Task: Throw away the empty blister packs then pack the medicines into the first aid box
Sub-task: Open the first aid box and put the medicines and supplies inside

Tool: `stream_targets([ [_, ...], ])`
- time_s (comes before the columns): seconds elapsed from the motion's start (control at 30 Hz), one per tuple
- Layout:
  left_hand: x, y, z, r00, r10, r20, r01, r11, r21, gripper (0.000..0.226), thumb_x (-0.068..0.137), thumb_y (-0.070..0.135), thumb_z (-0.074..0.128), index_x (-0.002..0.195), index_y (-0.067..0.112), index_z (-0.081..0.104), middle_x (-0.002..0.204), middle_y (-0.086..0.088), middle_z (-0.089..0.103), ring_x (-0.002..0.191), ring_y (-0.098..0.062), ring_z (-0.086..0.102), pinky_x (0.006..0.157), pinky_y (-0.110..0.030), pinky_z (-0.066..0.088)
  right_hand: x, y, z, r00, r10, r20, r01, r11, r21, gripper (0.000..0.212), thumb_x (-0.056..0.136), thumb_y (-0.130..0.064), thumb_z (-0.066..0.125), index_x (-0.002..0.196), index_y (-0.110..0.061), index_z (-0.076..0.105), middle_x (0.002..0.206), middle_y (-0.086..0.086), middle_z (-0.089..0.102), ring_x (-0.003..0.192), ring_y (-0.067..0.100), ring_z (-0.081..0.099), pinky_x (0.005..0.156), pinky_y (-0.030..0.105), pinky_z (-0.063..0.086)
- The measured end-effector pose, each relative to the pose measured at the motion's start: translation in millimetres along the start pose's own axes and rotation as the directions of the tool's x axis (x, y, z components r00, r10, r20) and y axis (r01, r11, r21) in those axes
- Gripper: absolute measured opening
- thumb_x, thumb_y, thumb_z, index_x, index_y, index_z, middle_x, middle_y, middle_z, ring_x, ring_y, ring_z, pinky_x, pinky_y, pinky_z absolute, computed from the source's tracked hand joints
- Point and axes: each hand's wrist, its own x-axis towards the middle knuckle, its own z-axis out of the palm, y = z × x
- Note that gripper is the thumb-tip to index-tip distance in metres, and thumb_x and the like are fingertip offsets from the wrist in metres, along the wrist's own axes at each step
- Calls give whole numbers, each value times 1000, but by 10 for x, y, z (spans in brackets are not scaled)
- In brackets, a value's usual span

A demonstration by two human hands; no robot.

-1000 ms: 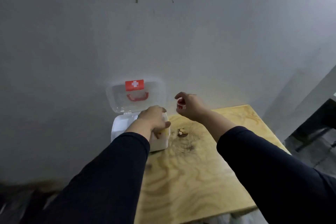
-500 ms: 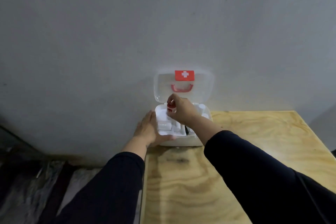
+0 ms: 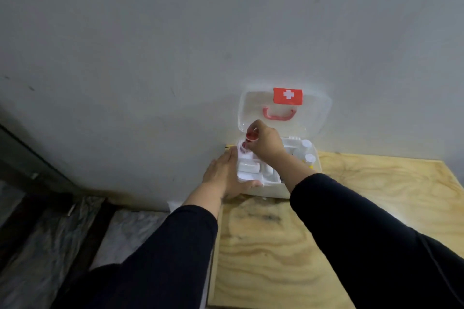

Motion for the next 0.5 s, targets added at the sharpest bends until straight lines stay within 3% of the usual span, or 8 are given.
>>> stream_targets([
  [0.1, -20, 7, 14, 1000, 1, 7, -1, 1000, -22, 113, 56, 74, 66, 147, 32, 15, 149, 3, 39, 132, -26, 44, 106, -45, 40, -71, 66, -88, 999, 14, 48, -13, 1000, -8, 40, 78, -7, 71, 114, -14, 55, 94, 5, 64, 84, 19, 60, 65, 20, 45],
  [0.23, -16, -14, 39, 1000, 1, 8, -1, 1000, 2, 116, 59, 77, 64, 151, 30, 11, 154, 1, 34, 136, -28, 40, 110, -45, 36, -140, 115, -84, 995, -33, 95, 47, 989, -142, 32, 72, -4, 72, 101, -14, 66, 105, 8, 69, 88, 20, 60, 71, 23, 42],
  [0.33, 4, -28, 61, 1000, 8, 11, -8, 1000, 26, 117, 61, 77, 63, 152, 28, 8, 155, 0, 31, 138, -28, 37, 112, -44, 33, -154, 98, -56, 993, -59, 100, 75, 983, -166, 31, 73, -3, 70, 102, -13, 65, 106, 10, 67, 92, 23, 61, 73, 25, 44],
  [0.5, 13, -49, 88, 1000, 12, 7, -13, 998, 54, 121, 56, 86, 53, 152, 31, 5, 158, 0, 26, 140, -26, 35, 114, -47, 30, -145, 111, -39, 991, -72, 115, 96, 970, -222, 32, 77, -3, 68, 107, -12, 62, 108, 9, 65, 80, 15, 50, 70, 23, 38],
])
